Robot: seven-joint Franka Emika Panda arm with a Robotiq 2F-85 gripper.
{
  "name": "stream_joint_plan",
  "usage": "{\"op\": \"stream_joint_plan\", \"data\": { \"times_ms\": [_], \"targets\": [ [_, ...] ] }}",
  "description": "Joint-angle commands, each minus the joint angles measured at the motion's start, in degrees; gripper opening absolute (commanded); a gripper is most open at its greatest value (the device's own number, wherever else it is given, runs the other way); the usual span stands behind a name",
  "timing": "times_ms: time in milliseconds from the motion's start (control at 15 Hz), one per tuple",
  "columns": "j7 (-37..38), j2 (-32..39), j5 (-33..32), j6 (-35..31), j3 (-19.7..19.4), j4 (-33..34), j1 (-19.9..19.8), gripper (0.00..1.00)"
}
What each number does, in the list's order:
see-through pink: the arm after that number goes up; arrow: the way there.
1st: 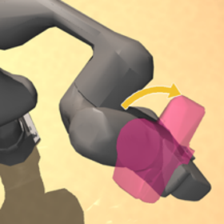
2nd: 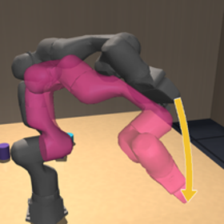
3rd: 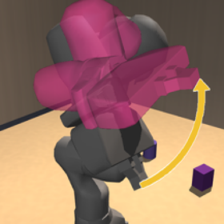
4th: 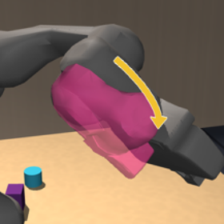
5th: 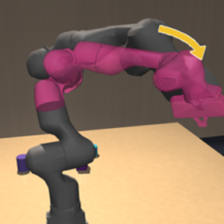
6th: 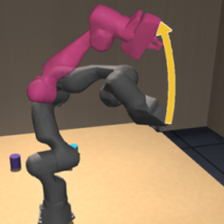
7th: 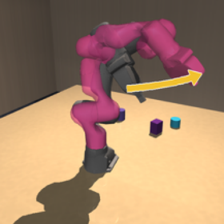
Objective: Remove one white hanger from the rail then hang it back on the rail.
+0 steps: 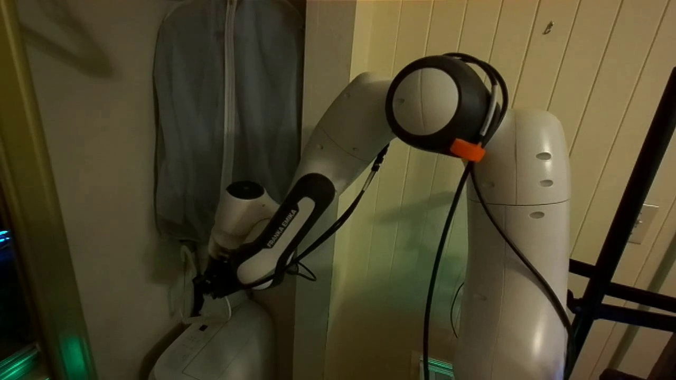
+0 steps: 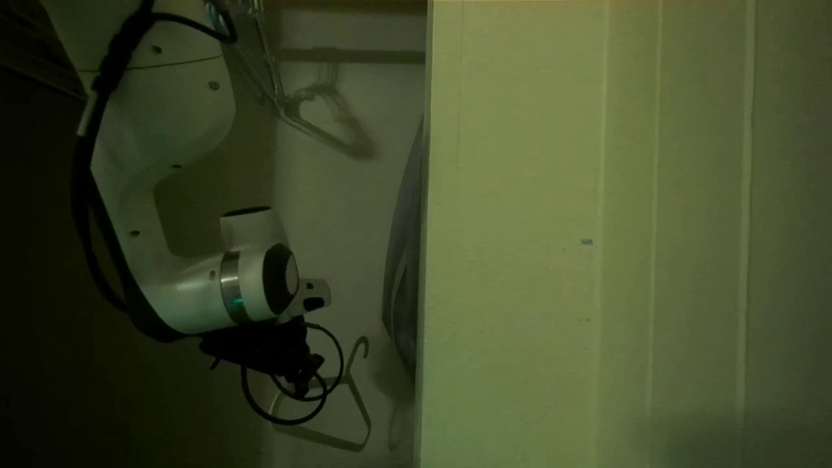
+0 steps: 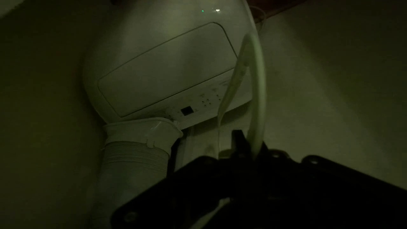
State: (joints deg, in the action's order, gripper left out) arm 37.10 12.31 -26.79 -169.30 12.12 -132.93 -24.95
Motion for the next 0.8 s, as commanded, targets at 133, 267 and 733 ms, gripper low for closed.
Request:
{"op": "stream_joint_plan", "data": {
  "times_ms": [133, 267, 733],
  "targets": [
    [-17.4, -13.9, 23.2, -7.2, 13.1, -10.6, -9.8, 0.01],
    [-22.6, -17.7, 30.6, -8.9, 14.1, -11.5, -8.9, 0.01],
    [-30.1, -33.4, 43.1, -7.0, 4.1, -12.8, 1.3, 0.02]
  ]
}}
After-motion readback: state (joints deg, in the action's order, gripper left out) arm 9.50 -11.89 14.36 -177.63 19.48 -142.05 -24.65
